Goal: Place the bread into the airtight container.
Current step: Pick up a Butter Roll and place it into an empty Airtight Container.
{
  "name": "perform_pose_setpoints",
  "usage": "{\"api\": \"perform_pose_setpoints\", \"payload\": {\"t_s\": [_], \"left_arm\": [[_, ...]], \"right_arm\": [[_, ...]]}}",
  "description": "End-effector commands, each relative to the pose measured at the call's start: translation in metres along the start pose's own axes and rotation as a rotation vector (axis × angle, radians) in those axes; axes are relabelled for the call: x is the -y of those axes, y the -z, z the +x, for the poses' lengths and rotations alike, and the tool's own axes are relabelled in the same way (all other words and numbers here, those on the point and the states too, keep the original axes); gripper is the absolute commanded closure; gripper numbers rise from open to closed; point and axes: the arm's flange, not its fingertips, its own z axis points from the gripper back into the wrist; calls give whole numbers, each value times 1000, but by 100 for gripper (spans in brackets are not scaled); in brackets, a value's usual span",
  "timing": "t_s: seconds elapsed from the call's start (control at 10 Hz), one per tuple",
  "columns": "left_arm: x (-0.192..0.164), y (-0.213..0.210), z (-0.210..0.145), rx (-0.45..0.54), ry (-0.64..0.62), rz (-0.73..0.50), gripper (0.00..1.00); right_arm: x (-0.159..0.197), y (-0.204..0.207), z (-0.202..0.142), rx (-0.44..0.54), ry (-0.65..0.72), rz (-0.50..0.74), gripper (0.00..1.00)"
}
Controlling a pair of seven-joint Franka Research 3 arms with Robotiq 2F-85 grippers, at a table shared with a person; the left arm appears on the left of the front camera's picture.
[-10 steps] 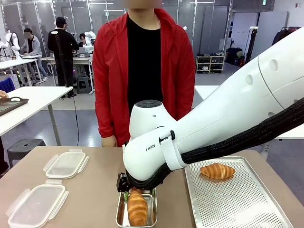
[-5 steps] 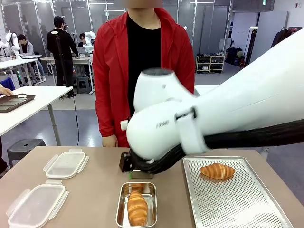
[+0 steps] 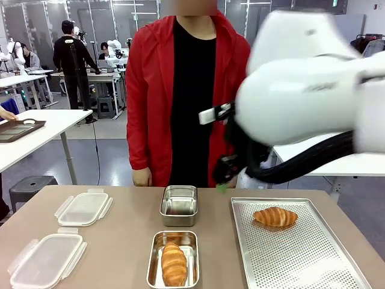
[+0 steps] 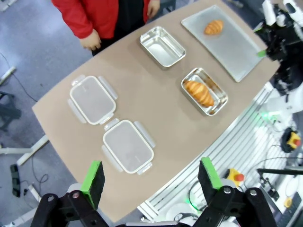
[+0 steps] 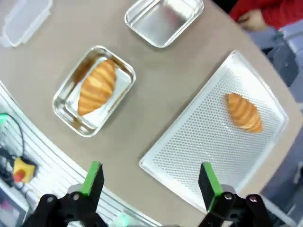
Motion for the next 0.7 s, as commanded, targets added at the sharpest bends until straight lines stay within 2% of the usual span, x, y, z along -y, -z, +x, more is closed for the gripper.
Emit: {"api": "perform_pose_setpoints", "payload": {"t_s": [0.0,0.2,0.4,0.5,0.6], "left_arm": [[-1,-1,0,3,19,-4,0],[-1,-1,0,3,19,-4,0],[-1,-1,0,3,19,-4,0],[-1,-1,0,3,19,-4,0],[-1,-1,0,3,19,-4,0]], "right_arm": [[37,-19,-38,56,-48,83,0],[101,-12,-63,131,36,-33,0],[151,9,-77,195,-5,102,0],[164,31,-71,185,4,120,0],[172,61,-59,142,8,88,0]]}}
